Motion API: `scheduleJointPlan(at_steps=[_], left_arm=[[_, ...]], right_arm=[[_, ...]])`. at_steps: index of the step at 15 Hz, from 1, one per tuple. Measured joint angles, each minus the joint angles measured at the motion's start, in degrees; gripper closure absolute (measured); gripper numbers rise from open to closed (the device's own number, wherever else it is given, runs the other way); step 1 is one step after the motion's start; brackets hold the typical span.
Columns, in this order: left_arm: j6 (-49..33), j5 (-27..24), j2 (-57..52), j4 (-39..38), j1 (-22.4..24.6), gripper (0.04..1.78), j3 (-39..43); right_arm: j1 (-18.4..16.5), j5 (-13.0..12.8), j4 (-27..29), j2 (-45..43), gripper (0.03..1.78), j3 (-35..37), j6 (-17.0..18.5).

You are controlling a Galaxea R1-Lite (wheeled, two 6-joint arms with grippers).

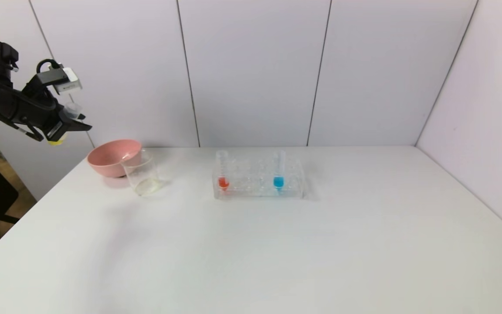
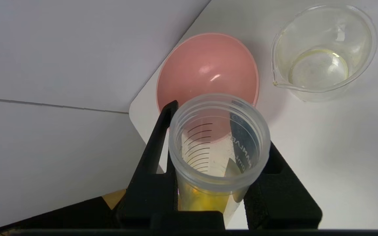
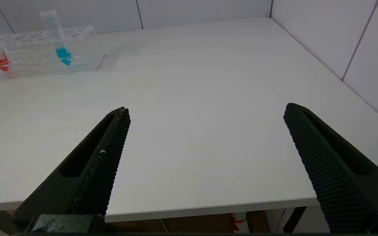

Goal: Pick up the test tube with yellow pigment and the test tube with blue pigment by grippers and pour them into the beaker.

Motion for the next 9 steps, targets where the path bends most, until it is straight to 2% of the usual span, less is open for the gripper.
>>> scheduleJointPlan(at_steps=[4,9], left_arm=[[5.4,1.0,0.7,0.9,-0.3,1.27,-0.1],[9.7,5.5,2.3,1.4,-1.9,1.27,-1.1]], right_arm=[[0.0,0.0,0.0,0.0,0.10,0.0,0.0],[0.0,0.0,0.0,0.0,0.10,0.0,0.0]])
